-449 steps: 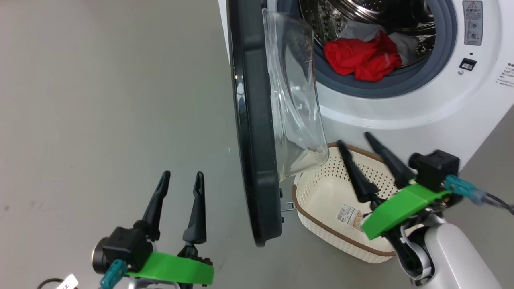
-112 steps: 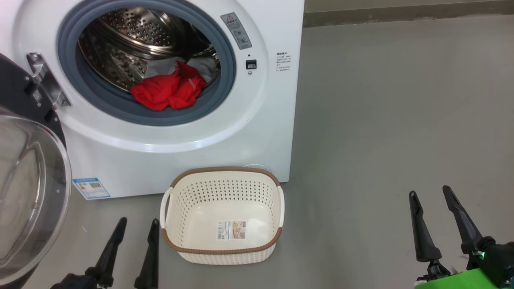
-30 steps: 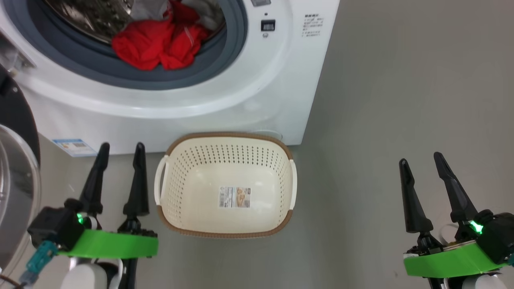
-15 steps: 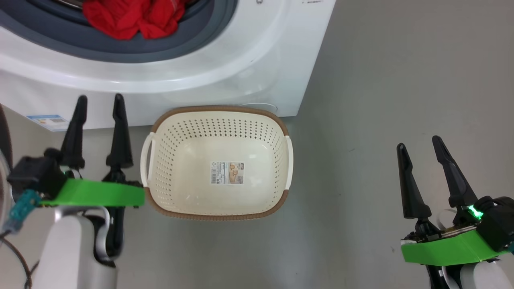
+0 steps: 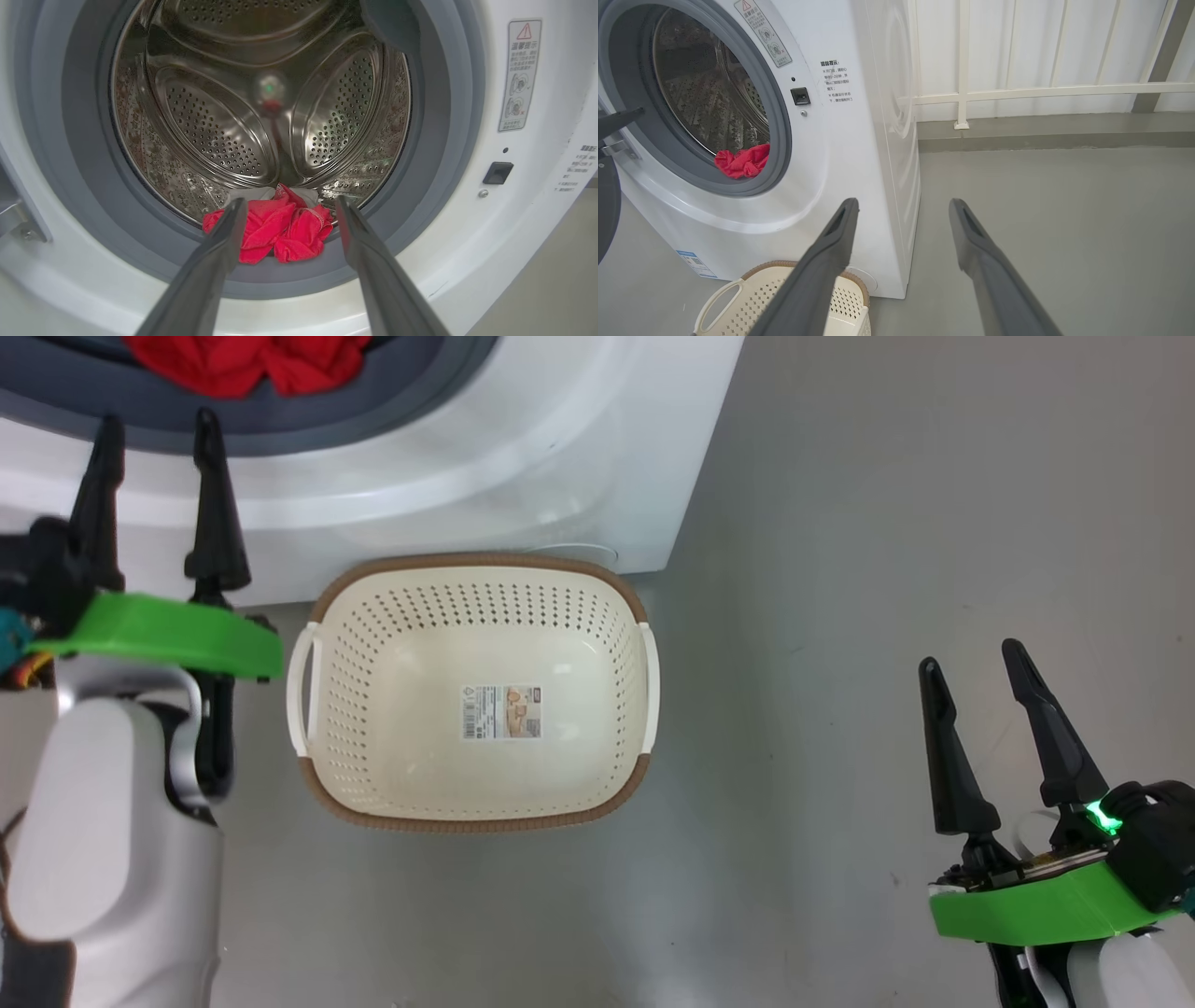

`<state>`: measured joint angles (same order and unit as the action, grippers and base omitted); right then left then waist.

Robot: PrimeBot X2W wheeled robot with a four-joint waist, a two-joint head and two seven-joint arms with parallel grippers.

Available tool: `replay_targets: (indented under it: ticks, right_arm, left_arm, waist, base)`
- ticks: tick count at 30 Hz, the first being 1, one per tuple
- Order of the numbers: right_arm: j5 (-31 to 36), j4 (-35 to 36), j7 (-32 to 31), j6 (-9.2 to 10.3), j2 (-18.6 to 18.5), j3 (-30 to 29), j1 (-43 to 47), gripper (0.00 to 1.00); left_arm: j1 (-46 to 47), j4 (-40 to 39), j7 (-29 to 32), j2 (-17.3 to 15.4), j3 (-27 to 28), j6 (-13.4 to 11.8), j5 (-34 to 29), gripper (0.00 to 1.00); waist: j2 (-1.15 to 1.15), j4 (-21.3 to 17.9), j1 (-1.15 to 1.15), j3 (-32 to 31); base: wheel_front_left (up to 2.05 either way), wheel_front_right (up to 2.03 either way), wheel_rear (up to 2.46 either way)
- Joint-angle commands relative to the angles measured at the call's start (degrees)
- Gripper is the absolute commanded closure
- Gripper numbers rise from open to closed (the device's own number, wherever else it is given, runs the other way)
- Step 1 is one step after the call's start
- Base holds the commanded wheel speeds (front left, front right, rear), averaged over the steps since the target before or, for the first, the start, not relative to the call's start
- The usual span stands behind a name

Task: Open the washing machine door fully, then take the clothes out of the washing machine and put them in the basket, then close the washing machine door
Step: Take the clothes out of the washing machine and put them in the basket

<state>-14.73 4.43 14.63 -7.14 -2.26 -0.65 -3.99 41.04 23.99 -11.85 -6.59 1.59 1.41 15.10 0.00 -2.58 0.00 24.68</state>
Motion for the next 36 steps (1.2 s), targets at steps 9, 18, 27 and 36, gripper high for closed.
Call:
replay_targets:
  ticks: [9, 18, 27, 36]
  right_arm:
    - [-0.6, 1.5, 0.4, -0.35, -0.6, 2.1, -3.0, 0.0]
    - [-1.3, 1.2, 0.4, -0.35, -0.6, 2.8, -4.7, 0.0]
    - [-1.6, 0.9, 0.4, -0.35, -0.6, 3.1, -6.1, 0.0]
    - [-2.0, 0.5, 0.4, -0.35, -0.6, 3.4, -6.9, 0.0]
  left_arm:
    - [10.3, 5.5, 3.5, -4.8, 0.1, -2.4, -2.5, 0.0]
    - [18.0, 11.9, 7.4, -6.5, -0.8, -3.9, -3.4, 0.0]
    - [26.1, 18.8, 10.9, -7.7, -0.3, -3.9, -1.7, 0.0]
    - [31.4, 25.3, 13.2, -9.7, -0.8, -3.9, -1.8, 0.0]
  waist:
    - [0.0, -1.5, 0.0, 4.6]
    - [0.0, -2.4, 0.0, 8.0]
    - [0.0, -3.6, 0.0, 10.7]
    - [0.0, -5.3, 0.0, 12.4]
  base:
    - [0.0, 0.0, 0.0]
    - [0.0, 0.0, 0.0]
    - [0.0, 0.0, 0.0]
    - [0.0, 0.0, 0.0]
